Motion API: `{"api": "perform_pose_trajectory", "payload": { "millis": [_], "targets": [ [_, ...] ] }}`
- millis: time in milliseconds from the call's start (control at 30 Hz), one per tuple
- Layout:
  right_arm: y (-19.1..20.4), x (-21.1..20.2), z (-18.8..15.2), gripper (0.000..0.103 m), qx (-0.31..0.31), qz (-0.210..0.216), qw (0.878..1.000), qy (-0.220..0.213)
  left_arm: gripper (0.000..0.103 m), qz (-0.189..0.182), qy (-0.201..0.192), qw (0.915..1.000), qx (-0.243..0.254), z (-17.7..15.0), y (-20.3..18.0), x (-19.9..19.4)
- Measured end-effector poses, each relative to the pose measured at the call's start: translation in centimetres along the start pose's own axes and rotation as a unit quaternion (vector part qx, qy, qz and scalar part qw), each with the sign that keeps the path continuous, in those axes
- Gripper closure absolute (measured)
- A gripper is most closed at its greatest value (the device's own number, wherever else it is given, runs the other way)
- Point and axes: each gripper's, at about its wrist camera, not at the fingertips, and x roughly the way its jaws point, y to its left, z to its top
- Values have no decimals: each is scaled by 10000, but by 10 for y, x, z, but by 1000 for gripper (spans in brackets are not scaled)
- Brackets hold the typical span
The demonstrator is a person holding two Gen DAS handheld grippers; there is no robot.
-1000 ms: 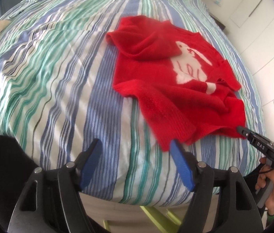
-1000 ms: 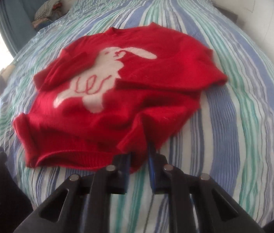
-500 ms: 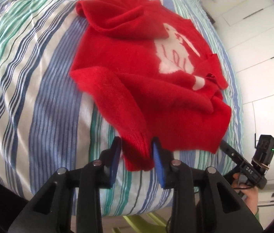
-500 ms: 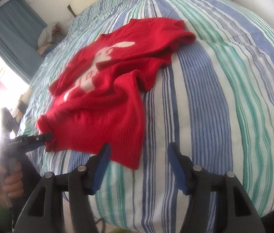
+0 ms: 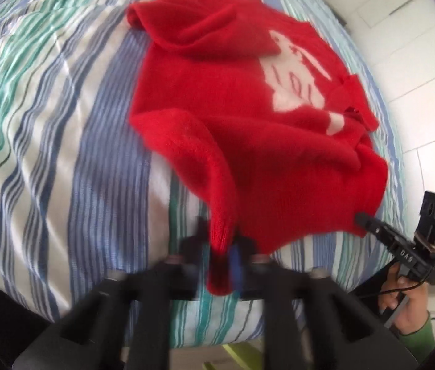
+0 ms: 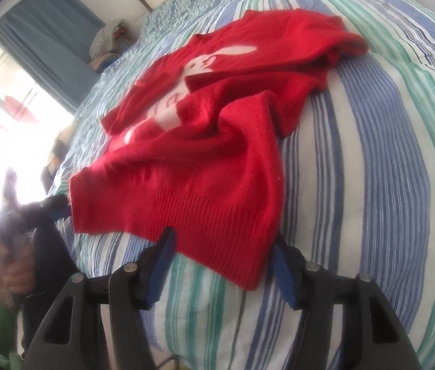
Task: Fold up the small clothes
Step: 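Pull the hem with the left gripper while the right gripper grasps and pulls the hem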
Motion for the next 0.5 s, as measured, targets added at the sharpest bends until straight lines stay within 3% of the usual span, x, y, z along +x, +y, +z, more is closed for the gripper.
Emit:
{"api": "perform_pose_trajectory", "payload": {
  "millis": [33,67,200,333,500],
  "targets": [
    [2,2,1,96,-79,-91,9999,76,101,-20,-9,10000,3,-3,-2,-3],
    [3,0,2,96,-112,-219,9996,167,101,-63,-70,9999,54,-7,-3,-13],
    [13,-50,1,96,-231,-84,9995,219,101,-190,59,9997,109,-26,8,-58],
    [10,-76,-19,96,312,280,9970,651,101,149,312,9988,351,-44,12,-62],
    [-2,-33,-46,97,366,-655,9896,1229,101,715,672,9945,366,-49,18,-27]
  ]
}}
